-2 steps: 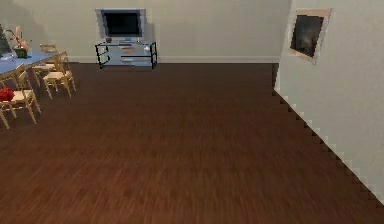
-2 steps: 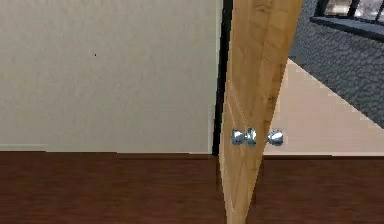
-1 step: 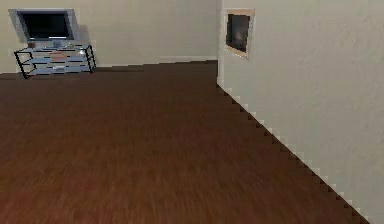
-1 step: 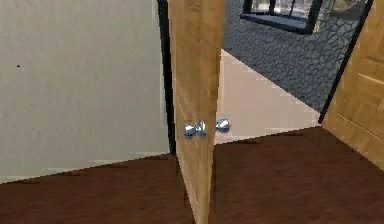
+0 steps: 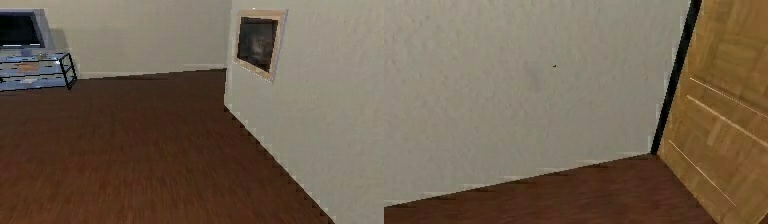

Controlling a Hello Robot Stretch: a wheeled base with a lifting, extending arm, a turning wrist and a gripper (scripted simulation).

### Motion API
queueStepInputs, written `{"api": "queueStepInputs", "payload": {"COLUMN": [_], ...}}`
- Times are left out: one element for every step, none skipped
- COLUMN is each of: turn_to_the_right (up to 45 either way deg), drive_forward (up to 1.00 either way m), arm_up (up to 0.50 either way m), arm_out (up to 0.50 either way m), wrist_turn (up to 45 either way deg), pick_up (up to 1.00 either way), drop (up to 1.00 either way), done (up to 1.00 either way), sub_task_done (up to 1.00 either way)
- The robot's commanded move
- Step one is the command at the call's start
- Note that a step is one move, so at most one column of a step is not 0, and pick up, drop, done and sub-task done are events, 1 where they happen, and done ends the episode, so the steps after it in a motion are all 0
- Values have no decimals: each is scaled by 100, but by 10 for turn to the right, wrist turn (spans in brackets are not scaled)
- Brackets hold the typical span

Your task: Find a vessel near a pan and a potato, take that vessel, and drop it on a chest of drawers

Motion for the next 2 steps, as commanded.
{"api": "queueStepInputs", "payload": {"turn_to_the_right": [0, 0], "drive_forward": [100, 100], "arm_up": [0, 0], "arm_out": [0, 0], "wrist_turn": [0, 0], "pick_up": [0, 0], "drop": [0, 0], "done": [0, 0], "sub_task_done": [0, 0]}}
